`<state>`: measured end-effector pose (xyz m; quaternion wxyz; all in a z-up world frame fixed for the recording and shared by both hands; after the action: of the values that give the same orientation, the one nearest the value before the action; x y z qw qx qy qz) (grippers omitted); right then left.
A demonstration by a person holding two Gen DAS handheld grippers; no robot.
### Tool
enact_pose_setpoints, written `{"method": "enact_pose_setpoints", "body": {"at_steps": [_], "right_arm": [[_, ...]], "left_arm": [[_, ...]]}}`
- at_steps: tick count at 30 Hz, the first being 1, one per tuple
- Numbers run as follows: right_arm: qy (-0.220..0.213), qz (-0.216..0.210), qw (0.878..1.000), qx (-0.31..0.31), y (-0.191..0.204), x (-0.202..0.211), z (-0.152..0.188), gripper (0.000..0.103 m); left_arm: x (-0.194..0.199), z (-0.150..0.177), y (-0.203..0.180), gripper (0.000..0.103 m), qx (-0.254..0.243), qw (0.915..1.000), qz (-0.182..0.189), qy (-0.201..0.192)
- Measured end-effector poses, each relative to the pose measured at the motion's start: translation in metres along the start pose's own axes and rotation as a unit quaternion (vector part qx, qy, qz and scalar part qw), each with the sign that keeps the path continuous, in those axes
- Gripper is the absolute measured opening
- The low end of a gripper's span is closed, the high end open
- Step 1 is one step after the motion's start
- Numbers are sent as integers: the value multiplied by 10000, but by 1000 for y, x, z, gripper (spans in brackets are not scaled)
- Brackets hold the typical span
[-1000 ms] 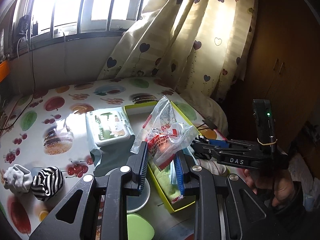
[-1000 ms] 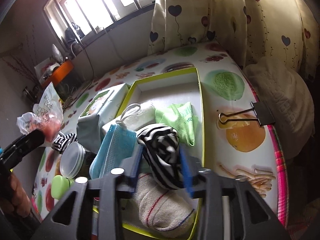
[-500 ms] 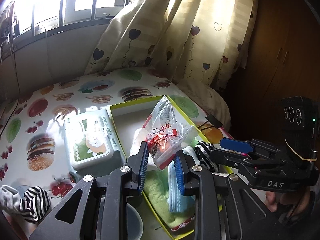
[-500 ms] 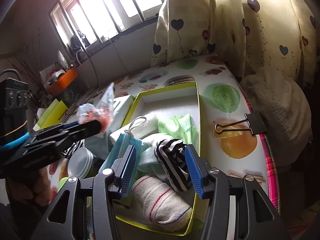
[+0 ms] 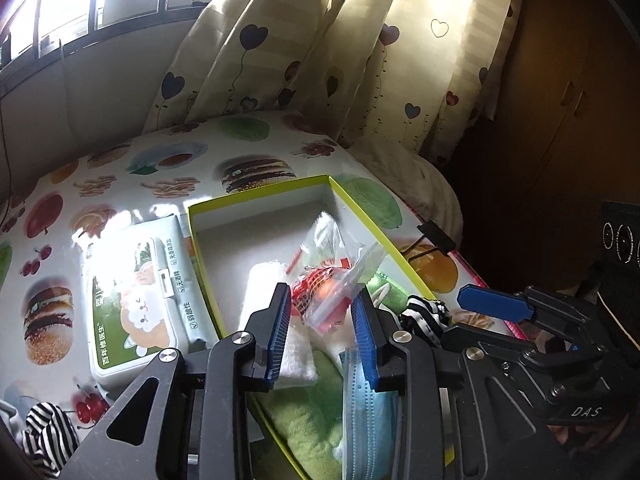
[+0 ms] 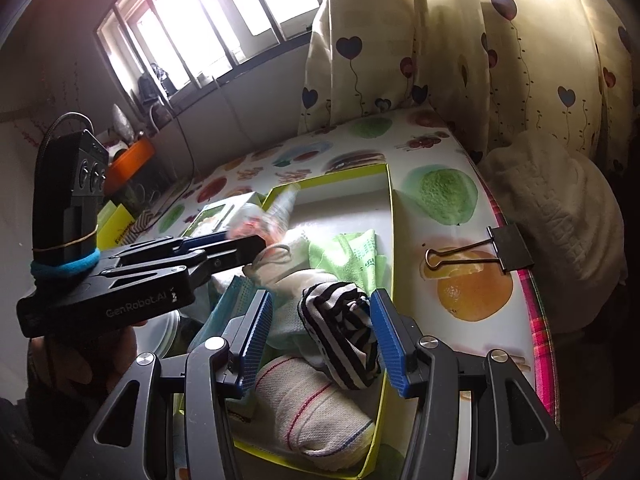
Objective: Organize soft objects
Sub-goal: 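Lower the clear plastic bag into the box and open the left gripper, then lower the striped sock into the box and open the right gripper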
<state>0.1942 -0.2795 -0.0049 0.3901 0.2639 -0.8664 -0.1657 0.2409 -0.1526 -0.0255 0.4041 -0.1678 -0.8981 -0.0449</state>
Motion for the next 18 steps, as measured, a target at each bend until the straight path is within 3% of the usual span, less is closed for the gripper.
{"method": "enact_pose_setpoints", "body": {"at_steps": [2, 18], "right_arm": [[-10, 14, 10000, 5, 0, 1, 0, 50], [-145, -27, 9992, 365, 40, 22, 0, 50]], "left_arm": [[4, 0, 1, 43, 44, 10000, 21, -50], [74, 20, 7, 43, 349, 9983, 239, -400]]}}
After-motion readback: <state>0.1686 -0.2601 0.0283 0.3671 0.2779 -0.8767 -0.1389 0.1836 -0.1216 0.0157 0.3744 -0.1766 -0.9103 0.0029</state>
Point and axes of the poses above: each gripper's, at about its wrist camera, not at the fingertips, and x roughly against the way its jaws point, y to its left, z to its underside, the point moved 5 cm from there along -x, roughly the way its jaws point, and after that the axes turned 10 degrees about -z, right-handed, at the moved point
